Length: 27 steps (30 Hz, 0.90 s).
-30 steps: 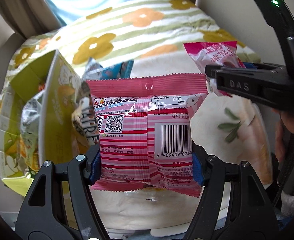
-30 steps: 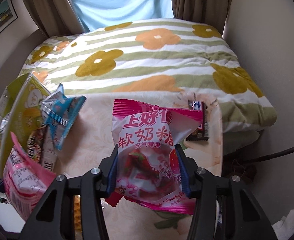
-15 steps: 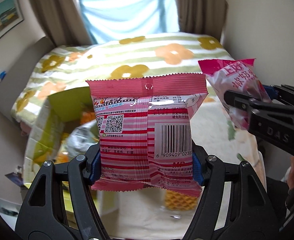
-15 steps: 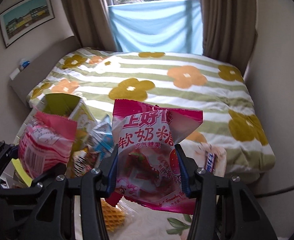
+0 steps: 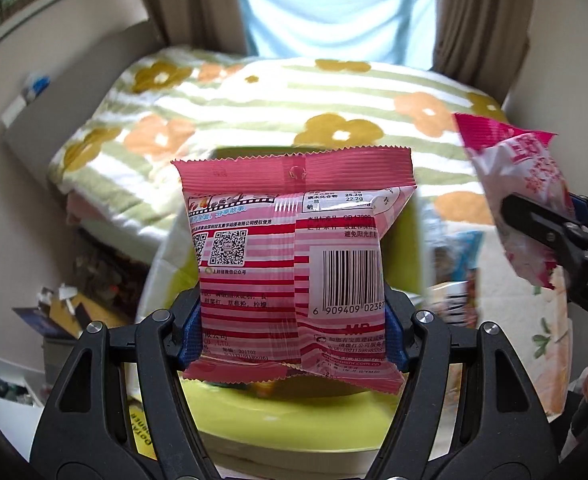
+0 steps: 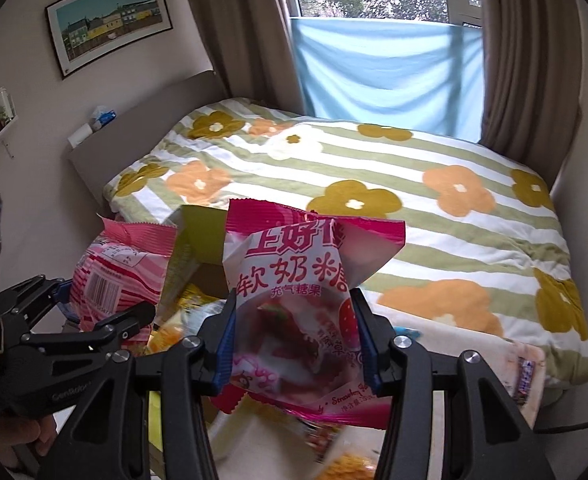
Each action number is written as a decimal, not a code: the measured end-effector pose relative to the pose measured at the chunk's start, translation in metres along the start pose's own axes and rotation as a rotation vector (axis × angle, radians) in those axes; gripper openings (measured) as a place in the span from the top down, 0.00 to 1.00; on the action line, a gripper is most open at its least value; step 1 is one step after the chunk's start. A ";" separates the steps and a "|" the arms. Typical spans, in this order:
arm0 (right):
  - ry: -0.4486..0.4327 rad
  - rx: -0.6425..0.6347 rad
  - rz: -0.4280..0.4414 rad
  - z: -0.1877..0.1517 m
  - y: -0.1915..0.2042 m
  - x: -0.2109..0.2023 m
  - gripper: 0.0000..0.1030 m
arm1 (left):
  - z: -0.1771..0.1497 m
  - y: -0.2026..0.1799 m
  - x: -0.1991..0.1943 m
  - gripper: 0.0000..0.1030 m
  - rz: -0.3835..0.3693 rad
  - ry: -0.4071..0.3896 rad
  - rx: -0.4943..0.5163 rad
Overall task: Organize snacks
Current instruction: 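Carry both pink packets into the cardboard box and open both grippers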
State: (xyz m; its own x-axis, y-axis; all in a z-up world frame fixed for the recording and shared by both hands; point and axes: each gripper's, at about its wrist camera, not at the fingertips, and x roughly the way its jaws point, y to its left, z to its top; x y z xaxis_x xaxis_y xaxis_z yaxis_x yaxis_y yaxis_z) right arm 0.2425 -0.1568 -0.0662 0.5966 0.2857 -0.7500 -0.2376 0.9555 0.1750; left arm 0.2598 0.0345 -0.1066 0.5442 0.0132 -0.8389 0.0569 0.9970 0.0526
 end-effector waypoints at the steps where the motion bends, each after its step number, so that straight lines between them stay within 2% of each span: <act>1: 0.003 0.001 0.007 0.002 0.010 0.006 0.55 | 0.000 0.010 0.006 0.35 0.001 0.012 0.002; 6: 0.028 0.031 0.013 0.003 0.044 0.034 0.55 | 0.002 0.065 0.042 0.35 -0.045 0.083 -0.004; 10: 0.053 0.057 -0.002 -0.002 0.060 0.050 0.55 | 0.009 0.082 0.068 0.33 -0.106 0.112 0.017; 11: 0.059 0.063 -0.008 -0.004 0.063 0.052 0.55 | 0.011 0.082 0.072 0.30 -0.124 0.109 0.038; 13: 0.073 0.073 -0.018 -0.006 0.066 0.057 0.55 | 0.013 0.080 0.074 0.05 -0.138 0.095 0.079; 14: 0.081 0.078 -0.025 -0.007 0.067 0.058 0.55 | 0.013 0.079 0.073 0.00 -0.134 0.080 0.093; 21: 0.113 0.087 -0.047 -0.009 0.066 0.065 0.55 | -0.007 0.080 0.073 0.00 -0.157 0.109 0.109; 27: 0.107 0.063 -0.012 0.001 0.082 0.073 0.55 | -0.025 0.084 0.062 0.00 -0.149 0.119 0.107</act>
State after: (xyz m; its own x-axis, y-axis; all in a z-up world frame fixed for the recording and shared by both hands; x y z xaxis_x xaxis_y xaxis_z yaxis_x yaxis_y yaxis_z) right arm 0.2677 -0.0570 -0.1058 0.5135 0.2676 -0.8153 -0.1799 0.9626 0.2027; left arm 0.2771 0.1211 -0.1677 0.4208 -0.1182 -0.8994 0.2215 0.9748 -0.0244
